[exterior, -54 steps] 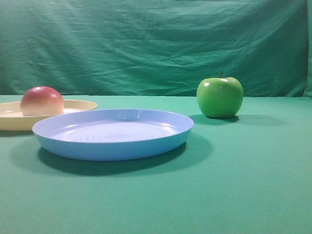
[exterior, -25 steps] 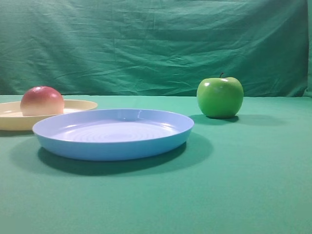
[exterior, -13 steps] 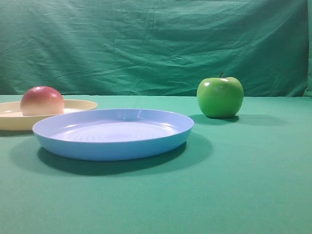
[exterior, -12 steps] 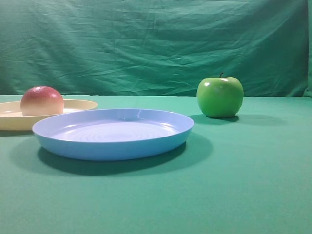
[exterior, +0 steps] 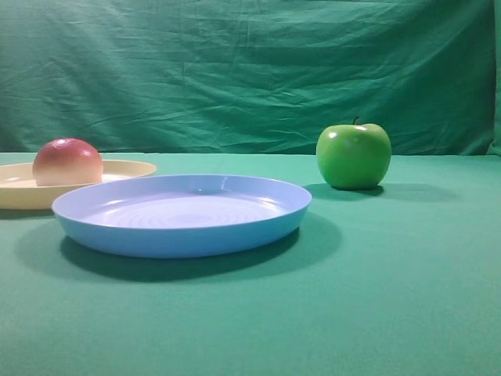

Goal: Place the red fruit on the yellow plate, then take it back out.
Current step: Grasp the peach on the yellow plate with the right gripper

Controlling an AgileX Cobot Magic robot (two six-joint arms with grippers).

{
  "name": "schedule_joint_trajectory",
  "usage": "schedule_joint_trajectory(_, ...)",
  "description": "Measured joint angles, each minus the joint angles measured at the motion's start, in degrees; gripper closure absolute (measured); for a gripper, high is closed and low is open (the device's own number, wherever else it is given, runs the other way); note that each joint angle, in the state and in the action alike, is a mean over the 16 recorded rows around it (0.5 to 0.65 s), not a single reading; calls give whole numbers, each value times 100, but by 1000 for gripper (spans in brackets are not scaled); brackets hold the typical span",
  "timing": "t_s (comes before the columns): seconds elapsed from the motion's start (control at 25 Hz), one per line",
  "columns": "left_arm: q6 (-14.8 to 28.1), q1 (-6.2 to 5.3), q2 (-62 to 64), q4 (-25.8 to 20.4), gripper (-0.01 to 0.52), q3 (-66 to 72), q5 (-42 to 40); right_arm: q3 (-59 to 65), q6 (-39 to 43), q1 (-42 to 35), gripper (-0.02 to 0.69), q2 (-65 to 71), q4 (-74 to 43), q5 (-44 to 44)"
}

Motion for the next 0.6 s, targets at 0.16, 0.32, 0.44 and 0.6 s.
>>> schedule_joint_trajectory(0.16, 0, 0, 0, 0, 514, 0, 0, -709, -152, 165, 596, 648, 68, 316)
schedule_joint_trajectory(0.32, 0, 0, 0, 0, 514, 0, 0, -1466, 7, 404, 575, 1269, -318, 652)
schedule_joint_trajectory(0.44, 0, 0, 0, 0, 514, 0, 0, -2076, 475, 650, 564, 1762, -1006, 886)
schedule_joint_trajectory(0.6, 0, 0, 0, 0, 514, 0, 0, -2829, 1374, 1039, 557, 2417, -2178, 958)
